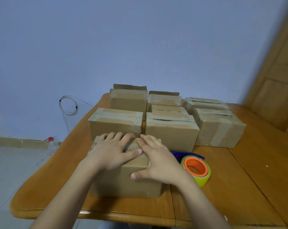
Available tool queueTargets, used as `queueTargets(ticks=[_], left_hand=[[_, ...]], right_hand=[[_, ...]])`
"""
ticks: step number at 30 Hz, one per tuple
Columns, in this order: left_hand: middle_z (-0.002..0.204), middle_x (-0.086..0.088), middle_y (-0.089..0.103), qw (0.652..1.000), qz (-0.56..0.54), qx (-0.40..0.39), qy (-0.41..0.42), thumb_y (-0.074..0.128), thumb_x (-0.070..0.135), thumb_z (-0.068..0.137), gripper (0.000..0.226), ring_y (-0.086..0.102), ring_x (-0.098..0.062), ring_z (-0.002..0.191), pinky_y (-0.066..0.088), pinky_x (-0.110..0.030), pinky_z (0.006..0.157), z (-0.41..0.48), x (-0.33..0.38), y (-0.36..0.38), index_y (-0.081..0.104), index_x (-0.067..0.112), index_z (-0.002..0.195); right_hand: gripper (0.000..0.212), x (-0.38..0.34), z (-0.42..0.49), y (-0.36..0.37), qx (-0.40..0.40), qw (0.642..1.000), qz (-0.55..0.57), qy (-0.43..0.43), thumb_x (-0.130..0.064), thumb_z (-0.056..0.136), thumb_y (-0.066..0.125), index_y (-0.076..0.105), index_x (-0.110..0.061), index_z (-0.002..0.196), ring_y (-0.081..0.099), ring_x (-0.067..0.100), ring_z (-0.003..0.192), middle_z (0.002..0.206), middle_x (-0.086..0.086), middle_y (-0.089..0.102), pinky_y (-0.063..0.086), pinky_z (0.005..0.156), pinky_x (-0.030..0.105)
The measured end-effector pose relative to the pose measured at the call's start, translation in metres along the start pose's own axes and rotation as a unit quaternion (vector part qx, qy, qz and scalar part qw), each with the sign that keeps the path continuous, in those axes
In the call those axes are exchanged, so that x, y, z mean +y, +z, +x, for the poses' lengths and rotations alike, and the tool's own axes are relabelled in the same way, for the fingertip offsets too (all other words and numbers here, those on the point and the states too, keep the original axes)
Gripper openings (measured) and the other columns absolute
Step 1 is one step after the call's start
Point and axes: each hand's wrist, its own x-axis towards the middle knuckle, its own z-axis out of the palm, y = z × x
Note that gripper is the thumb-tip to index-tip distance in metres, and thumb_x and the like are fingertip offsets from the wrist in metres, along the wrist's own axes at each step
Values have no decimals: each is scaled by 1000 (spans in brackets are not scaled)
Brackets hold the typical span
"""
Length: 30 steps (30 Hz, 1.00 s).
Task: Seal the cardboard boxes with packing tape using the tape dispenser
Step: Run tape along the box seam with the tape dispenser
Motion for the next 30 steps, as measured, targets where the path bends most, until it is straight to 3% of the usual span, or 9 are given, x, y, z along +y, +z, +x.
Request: queueTargets(ticks=[3, 7, 9, 11, 13, 16, 22, 25, 30], left_hand=[[147, 14, 33, 1000, -6, -12, -1, -8, 87, 58, 100, 28, -14, 136, 16, -34, 109, 2, 0, 0, 20, 44, 144], [144, 12, 36, 1000, -10, -16, -1, -3, 88, 64, 94, 31, -14, 133, 18, -34, 107, 2, -1, -1, 22, 44, 143], [141, 13, 38, 1000, -14, -21, 1, -3, 87, 64, 93, 32, -14, 132, 18, -34, 107, 3, -2, -2, 24, 44, 142], [139, 12, 39, 1000, -17, -25, 0, -5, 87, 61, 96, 33, -14, 130, 18, -35, 108, 2, -1, -3, 25, 44, 141], [139, 12, 39, 999, -23, -25, 0, -5, 87, 60, 97, 33, -15, 130, 18, -34, 107, 1, -1, -4, 26, 43, 141], [138, 13, 40, 999, -26, -21, -1, -7, 89, 57, 101, 33, -13, 129, 18, -32, 105, 1, -1, -4, 26, 44, 140], [134, 15, 41, 999, -37, -20, -7, -3, 87, 58, 96, 33, -11, 127, 17, -30, 104, 0, 1, -5, 28, 44, 139], [134, 15, 41, 999, -38, -20, -8, -2, 85, 60, 94, 33, -12, 128, 18, -30, 106, 0, 1, -6, 28, 44, 139], [135, 17, 40, 999, -41, -18, -10, -4, 93, 53, 104, 32, -10, 129, 16, -29, 107, -3, 2, -7, 28, 45, 140]], right_hand=[[90, 1, -1, 1, 20, 999, 49, -12, -68, 79, 54, 18, -28, 151, -3, 6, 145, 159, -10, 7, 7, 119, 41], [76, 13, -8, -12, 66, 973, 220, -11, -68, 79, 44, 32, -32, 146, 21, -5, 138, 149, -19, 30, 17, 111, 17], [56, 31, -15, -26, 135, 967, 215, 26, -50, 89, 54, 43, -31, 140, 33, -5, 130, 140, -20, 40, 24, 104, 14], [39, 58, -22, -39, 178, 966, 178, 63, -19, 92, 58, 55, -26, 130, 44, 1, 123, 130, -14, 51, 27, 99, 8], [45, 89, -29, -46, 183, 967, 142, 104, 5, 85, 56, 62, -21, 122, 52, 7, 114, 120, -7, 59, 29, 90, -1], [62, 124, -38, -42, 110, 980, 61, 151, 15, 77, 53, 57, -21, 128, 52, 12, 119, 127, -2, 58, 32, 94, 8], [69, 141, -37, -14, -6, 989, 6, 145, 4, 84, 56, 38, -25, 144, 35, 11, 135, 148, -5, 38, 27, 105, 15], [68, 140, -25, 0, -12, 991, -18, 129, 4, 85, 51, 37, -27, 144, 37, 12, 134, 148, -5, 40, 33, 109, 24], [65, 138, -17, 15, 40, 989, -79, 118, 2, 88, 42, 40, -37, 140, 41, 10, 130, 142, -14, 47, 36, 100, 29]])
